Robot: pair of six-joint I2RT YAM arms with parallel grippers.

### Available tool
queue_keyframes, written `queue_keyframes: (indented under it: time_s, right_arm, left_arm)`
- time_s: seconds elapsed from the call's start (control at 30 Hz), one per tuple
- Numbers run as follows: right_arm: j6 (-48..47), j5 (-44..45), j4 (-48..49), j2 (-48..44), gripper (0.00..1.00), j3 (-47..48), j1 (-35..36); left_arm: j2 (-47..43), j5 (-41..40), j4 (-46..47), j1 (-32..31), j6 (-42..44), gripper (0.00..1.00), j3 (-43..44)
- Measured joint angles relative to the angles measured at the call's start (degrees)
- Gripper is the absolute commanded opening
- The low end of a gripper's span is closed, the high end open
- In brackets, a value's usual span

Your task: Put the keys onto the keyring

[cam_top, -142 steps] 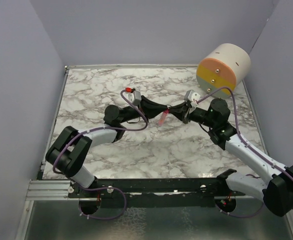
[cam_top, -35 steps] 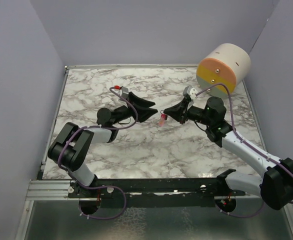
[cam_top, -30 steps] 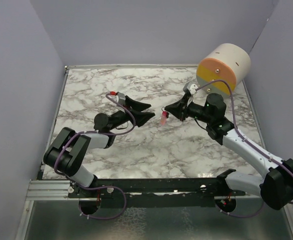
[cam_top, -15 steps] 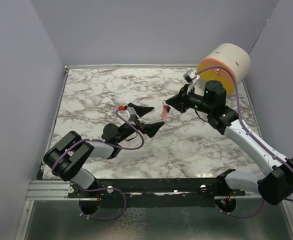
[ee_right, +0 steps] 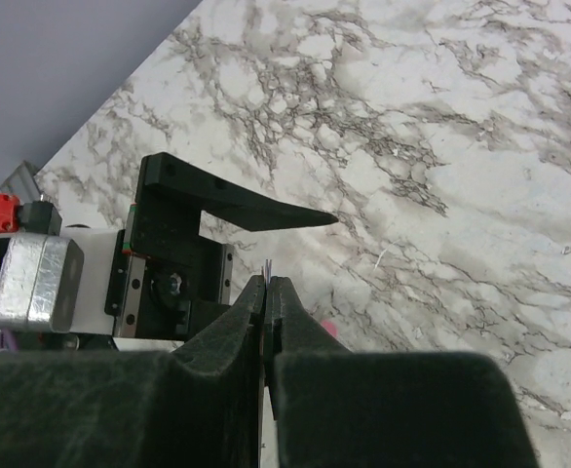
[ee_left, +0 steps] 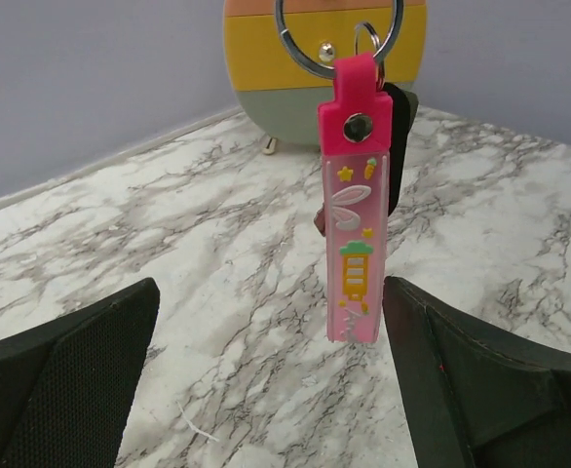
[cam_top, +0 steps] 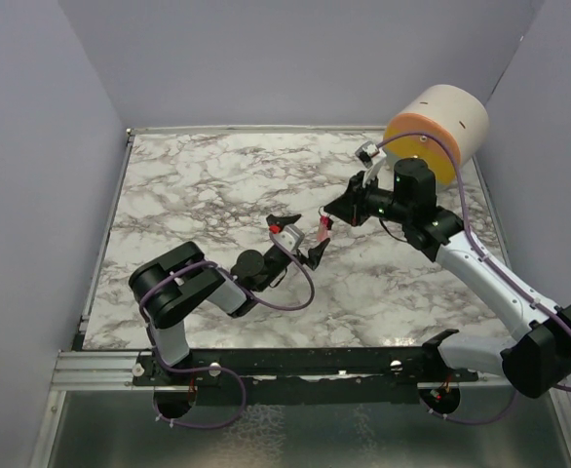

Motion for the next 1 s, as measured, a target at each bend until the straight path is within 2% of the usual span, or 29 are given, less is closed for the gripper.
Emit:
queue_keyframes:
  time_s: [0.47, 0.6, 0.7, 1.0]
  right_arm:
    - [1.5, 0.0, -0.2, 0.0, 0.01, -2.8, 0.0]
    - [1.7, 0.0, -0.2, 0.0, 0.01, -3.6, 0.0]
    - [1.9, 0.0, -0.2, -0.4, 0.01, -3.8, 0.0]
    - [2.5, 0.0, -0.2, -1.6, 0.01, -3.8, 0.0]
  left_arm:
    - [2.6, -3.7, 0.0, -5.6, 8.3, 0.97, 5.3]
    - [2.6, -4.5, 0.0, -5.8, 8.6, 0.83, 5.4]
    - [2.3, -5.2, 0.0, -5.8, 8.6, 0.67, 5.4]
    - [0.4, -5.1, 0.0, -5.9, 8.6, 0.61, 5.4]
